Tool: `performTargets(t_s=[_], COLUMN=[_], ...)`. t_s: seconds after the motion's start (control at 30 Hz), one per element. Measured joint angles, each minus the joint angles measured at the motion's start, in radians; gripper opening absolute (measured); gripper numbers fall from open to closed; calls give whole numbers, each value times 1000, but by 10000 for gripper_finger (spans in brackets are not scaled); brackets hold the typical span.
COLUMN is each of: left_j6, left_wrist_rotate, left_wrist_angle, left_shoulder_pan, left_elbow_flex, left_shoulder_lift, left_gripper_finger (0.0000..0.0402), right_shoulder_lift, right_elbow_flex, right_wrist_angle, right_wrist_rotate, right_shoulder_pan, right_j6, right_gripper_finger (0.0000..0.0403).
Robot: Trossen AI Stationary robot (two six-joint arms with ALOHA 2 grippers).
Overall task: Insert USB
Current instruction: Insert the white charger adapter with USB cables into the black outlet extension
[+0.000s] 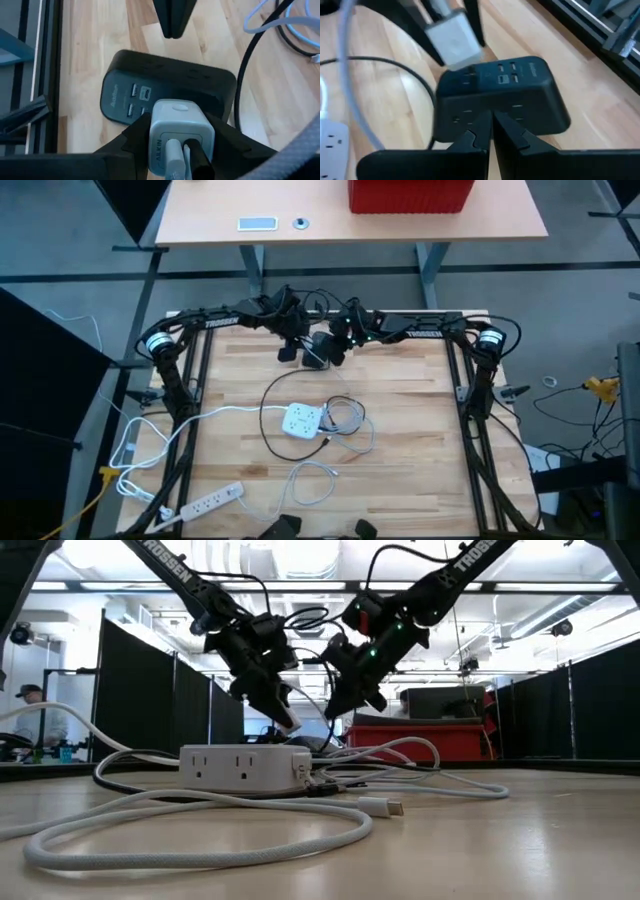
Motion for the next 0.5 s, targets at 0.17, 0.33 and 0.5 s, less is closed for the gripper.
performTargets(t_s=[0.17,0.33,0.5], left_j6=[-29,-50,-64], left_wrist_rotate=[26,43,43], left_wrist_angle=[-61,-90,-108], left_shoulder_pan=[-17,-48,-74], left_elbow_flex=[-4,-17,-17], left_shoulder_lift=[4,8,5], left_gripper_finger=[130,130,130], right_shoulder_lift=[4,5,5], right_elbow_flex=[0,0,0], right_wrist_angle=[2,-9,-50], right_wrist_rotate=[0,0,-1], right_shoulder_pan=[-5,-13,-17], right_j6=[-18,-39,-49], right_gripper_finger=[0,0,0])
